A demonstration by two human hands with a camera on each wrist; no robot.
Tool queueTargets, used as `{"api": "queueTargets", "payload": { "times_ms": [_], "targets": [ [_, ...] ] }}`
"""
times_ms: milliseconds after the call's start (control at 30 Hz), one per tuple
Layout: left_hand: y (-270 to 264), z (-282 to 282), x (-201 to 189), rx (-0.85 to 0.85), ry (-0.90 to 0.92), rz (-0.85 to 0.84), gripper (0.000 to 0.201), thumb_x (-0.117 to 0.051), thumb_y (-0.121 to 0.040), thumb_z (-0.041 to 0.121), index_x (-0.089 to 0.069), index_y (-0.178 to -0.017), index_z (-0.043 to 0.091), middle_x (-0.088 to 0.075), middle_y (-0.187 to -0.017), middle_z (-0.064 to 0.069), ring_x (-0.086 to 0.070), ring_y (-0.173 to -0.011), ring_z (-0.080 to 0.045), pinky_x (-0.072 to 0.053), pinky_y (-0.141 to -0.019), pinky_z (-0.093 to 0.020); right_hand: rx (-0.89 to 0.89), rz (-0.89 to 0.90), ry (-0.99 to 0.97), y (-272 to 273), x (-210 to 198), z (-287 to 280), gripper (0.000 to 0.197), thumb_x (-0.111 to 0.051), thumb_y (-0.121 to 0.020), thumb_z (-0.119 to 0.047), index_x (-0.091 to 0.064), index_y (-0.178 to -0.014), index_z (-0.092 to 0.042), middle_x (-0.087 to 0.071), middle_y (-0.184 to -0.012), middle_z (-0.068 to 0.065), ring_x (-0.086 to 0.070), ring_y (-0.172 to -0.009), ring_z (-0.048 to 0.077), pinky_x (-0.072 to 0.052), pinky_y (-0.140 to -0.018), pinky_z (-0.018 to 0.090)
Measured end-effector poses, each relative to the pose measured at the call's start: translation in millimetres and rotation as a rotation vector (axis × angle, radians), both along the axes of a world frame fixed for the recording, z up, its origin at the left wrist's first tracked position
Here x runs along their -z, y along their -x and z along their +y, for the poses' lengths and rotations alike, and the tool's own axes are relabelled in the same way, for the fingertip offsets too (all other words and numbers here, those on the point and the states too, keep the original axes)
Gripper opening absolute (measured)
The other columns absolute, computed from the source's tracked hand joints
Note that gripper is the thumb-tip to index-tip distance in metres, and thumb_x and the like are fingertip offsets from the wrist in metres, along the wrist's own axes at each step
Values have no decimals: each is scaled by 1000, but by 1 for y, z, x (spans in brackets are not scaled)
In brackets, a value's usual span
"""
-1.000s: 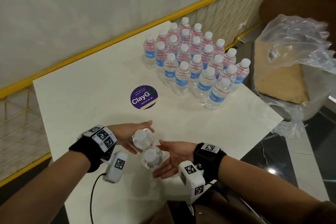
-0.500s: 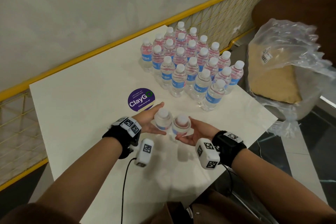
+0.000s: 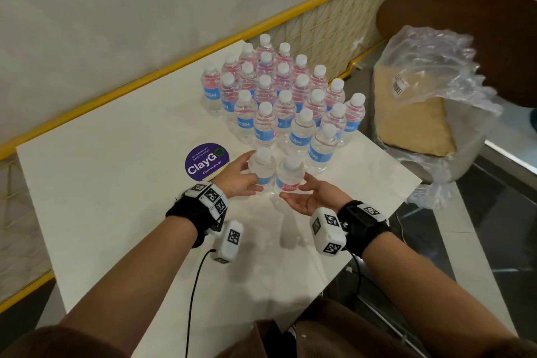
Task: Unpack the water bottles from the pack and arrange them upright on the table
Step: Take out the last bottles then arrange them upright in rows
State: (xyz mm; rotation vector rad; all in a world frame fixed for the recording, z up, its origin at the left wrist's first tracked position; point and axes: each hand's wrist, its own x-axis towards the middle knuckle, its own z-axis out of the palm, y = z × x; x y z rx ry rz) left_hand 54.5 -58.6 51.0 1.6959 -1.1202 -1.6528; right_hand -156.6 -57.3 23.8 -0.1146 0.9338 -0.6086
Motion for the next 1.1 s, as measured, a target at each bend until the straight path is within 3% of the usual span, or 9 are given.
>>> {"api": "queueTargets", "payload": {
  "times_ms": [233,367,500,567,633,733,833,933,1100],
  "targets": [
    [11,0,6,-8,76,-12,55,-72,-82,10,-41,-122,30,-51,-132,-7,-69,-75,-21,-55,-67,-27,109,-36,-14,5,1,2,48,-45,-86,-1,-51,-126,-27,-55,-118,23,-62,-98,32,-58,-78,39],
    [18,-4,6,25,89,-44,64,-74,-81,21,-36,-131,33,-44,-137,6,-69,-86,-24,-53,-72,-30,200,-250,-44,8,-8,2,55,-53,-83,-11,-36,-135,-13,-39,-135,39,-52,-117,50,-54,-88,51],
    [23,-6,1,51,45,0,62,-66,-87,30,-31,-139,40,-49,-131,6,-70,-93,-24,-56,-75,-31,316,-321,-117,2,-22,-3,42,-59,-89,-22,-51,-128,-9,-36,-139,36,-51,-122,46,-54,-89,45],
    [23,-8,0,24,18,9,55,-62,-89,38,-35,-136,39,-53,-132,2,-71,-90,-23,-56,-73,-32,314,-284,-239,3,-29,-5,41,-59,-90,-26,-65,-100,13,-35,-143,25,-50,-126,28,-50,-92,29],
    [23,-8,1,9,2,9,51,-61,-89,42,-36,-134,39,-54,-133,0,-71,-91,-24,-56,-72,-33,286,-225,-319,6,-32,-7,43,-62,-86,-25,-69,-75,16,-37,-143,13,-48,-126,16,-46,-90,23],
    [21,-8,1,7,3,0,53,-60,-89,42,-35,-135,38,-53,-132,0,-71,-93,-26,-56,-73,-33,213,-78,-252,5,-36,-8,25,-68,-83,-34,-66,-89,-10,-53,-119,11,-58,-104,20,-54,-73,24],
    [20,-10,2,23,-1,-9,54,-59,-90,41,-32,-137,37,-52,-133,-1,-70,-91,-26,-56,-74,-32,158,72,-171,8,-24,-8,30,-65,-85,-40,-64,-103,-16,-58,-96,16,-60,-79,25,-59,-62,30],
    [21,-12,0,63,2,-20,57,-55,-92,41,-27,-141,37,-50,-136,-2,-68,-92,-25,-55,-79,-32,107,236,-101,15,-14,-4,37,-55,-93,-32,-45,-126,-17,-55,-97,23,-62,-78,32,-60,-59,43],
    [24,-17,-6,111,-11,-25,63,-52,-92,44,-19,-146,39,-45,-141,0,-66,-100,-26,-51,-89,-36,94,307,0,18,-19,0,42,-47,-90,-8,-42,-129,-20,-48,-111,18,-62,-89,33,-57,-73,45]
  ]
}}
